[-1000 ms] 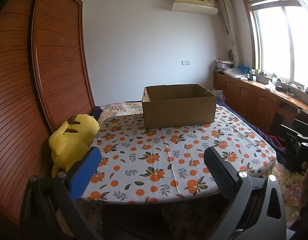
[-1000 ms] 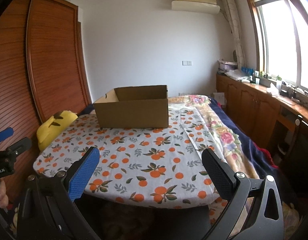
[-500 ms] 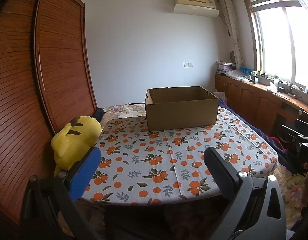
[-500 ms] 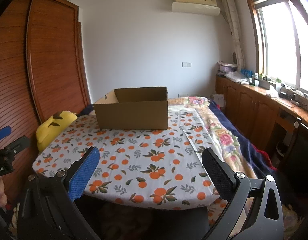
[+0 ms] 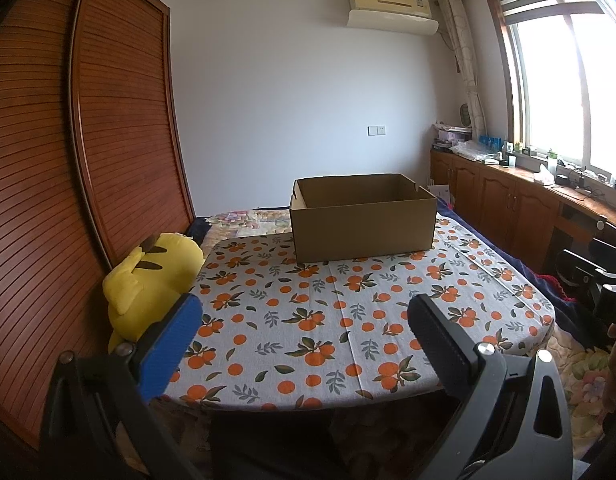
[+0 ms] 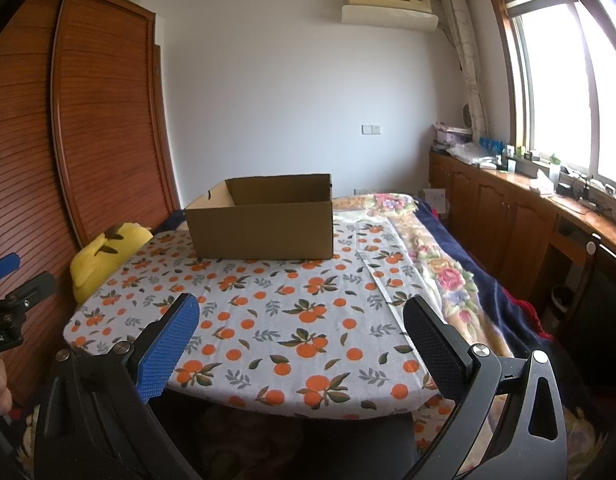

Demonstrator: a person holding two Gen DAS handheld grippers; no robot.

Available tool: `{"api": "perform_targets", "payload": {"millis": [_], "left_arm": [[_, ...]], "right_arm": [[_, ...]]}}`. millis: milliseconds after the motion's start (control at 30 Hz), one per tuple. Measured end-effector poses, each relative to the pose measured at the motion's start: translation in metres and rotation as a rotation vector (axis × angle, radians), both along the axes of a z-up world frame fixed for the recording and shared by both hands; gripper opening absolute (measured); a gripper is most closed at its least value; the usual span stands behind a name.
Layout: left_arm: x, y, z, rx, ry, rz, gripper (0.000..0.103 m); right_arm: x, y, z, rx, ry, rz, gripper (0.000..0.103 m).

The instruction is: Organize snacks

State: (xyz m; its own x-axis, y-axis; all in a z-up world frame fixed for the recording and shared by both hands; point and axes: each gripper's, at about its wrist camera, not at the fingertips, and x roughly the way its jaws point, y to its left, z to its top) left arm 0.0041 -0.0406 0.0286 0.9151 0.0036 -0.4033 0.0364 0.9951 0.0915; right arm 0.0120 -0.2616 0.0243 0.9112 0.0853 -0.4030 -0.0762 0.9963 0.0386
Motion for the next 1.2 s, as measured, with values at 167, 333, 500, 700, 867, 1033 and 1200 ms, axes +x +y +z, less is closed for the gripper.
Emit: {"api": "perform_targets", "payload": {"millis": [167, 333, 500, 700, 867, 1033, 1200], "left_arm": [[-0.0002, 0.0001, -0.0001, 0.001, -0.001, 0.000, 0.103], [-0.0013, 0.0003, 0.0024, -0.003, -0.007, 0.000, 0.103], [-0.0012, 0.0004, 0.0023, -0.001, -0.009, -0.001, 0.103], [-0.0017, 0.0001, 0.0020, -0.001, -0.008, 0.001, 0.103], [-0.0020, -0.0001, 0.0021, -0.001, -0.009, -0.002, 0.103], [-0.0021, -0.0003, 0.0019, -0.002, -0.010, -0.002, 0.103], [-0.0023, -0.0005, 0.0017, -0.001, -0.009, -0.003, 0.103]], "right_arm": [[-0.0007, -0.0003, 0.0001, -0.003, -0.004, -0.002, 0.103], [-0.0020, -0.0012, 0.0004, -0.005, -0.006, -0.005, 0.103], [-0.0014, -0.0019, 0.0008, -0.006, -0.007, -0.006, 0.103], [-0.0011, -0.0033, 0.0008, -0.004, -0.006, -0.008, 0.103], [-0.0018, -0.0036, 0.0008, -0.005, -0.010, -0.008, 0.103], [-0.0009, -0.0037, 0.0010, -0.001, -0.005, -0.009, 0.103], [-0.0010, -0.0035, 0.0007, 0.000, -0.003, -0.008, 0.103]]}}
